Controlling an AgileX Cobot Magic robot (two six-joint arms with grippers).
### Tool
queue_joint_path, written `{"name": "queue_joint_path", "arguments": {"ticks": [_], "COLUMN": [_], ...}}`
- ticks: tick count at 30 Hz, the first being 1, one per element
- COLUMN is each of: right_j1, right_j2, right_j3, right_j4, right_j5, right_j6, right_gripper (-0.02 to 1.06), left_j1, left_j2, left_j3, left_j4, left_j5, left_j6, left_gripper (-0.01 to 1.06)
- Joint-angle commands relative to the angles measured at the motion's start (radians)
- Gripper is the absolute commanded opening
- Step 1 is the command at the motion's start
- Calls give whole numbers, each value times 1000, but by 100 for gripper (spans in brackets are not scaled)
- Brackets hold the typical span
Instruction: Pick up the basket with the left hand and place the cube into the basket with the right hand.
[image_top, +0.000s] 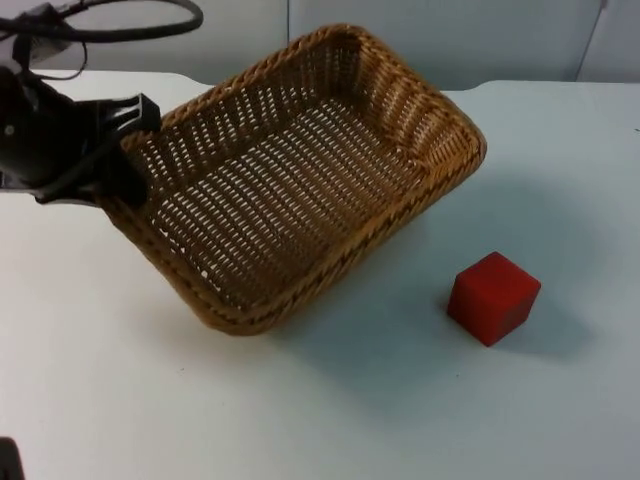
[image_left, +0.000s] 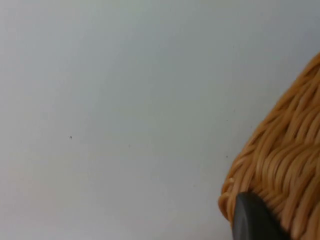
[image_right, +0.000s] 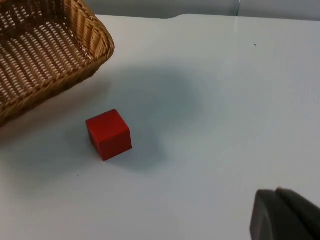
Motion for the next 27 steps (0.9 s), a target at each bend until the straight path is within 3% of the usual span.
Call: {"name": "queue_joint_path", "arguments": {"ticks": [1,22,27], "right_j1": [-7,-7,-7], "right_j2": [-3,-3,-3], "right_j3": [5,5,5], "right_j4": [3,3,3], "right_j5": [-9,-9,-9], "right_j6": [-2,-2,-2], "right_gripper": [0,0,0], "left_j1": [-3,-1,37], "left_j2": [-24,-38,-49], "left_j3": [-17,-17,-56], "left_j4": [-1,92,144], "left_j5": [16,104,188], "left_j6": [-39,-109,-189], "left_gripper": [0,0,0]}}
